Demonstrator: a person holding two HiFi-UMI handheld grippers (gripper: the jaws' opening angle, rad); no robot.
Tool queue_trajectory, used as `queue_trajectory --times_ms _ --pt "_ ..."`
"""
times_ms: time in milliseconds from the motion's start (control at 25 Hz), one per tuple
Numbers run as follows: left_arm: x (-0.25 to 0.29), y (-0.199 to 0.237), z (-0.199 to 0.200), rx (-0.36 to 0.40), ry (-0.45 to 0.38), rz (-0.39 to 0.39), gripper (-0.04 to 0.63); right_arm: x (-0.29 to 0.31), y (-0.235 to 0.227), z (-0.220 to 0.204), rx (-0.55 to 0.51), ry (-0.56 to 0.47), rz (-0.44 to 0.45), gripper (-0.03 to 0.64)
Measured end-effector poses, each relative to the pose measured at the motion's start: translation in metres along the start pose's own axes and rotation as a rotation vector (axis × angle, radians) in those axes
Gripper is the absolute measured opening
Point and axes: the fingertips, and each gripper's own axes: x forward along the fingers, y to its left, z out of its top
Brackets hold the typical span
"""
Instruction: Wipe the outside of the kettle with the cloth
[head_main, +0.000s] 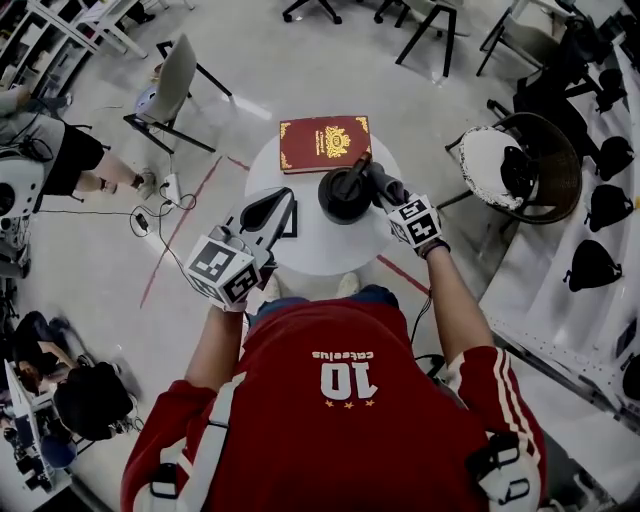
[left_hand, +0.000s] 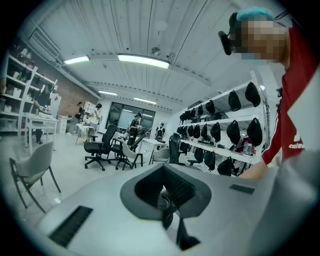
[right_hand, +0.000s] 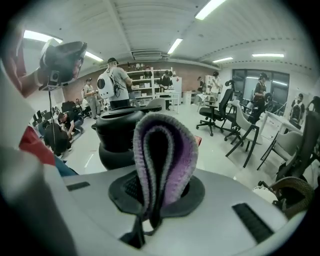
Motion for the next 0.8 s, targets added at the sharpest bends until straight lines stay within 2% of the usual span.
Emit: queue_trajectory --times_ms 480,800 --pt "0.011 -0.006 -0.001 0.022 0.020 -0.045 0.006 0.006 0.003 -0.001 -0.012 0.007 0.017 0.043" --pt "0.004 0.009 0.001 0.014 0.018 -0.120 0.006 0.000 0.017 -0.013 0.065 0.028 -0.038 0.043"
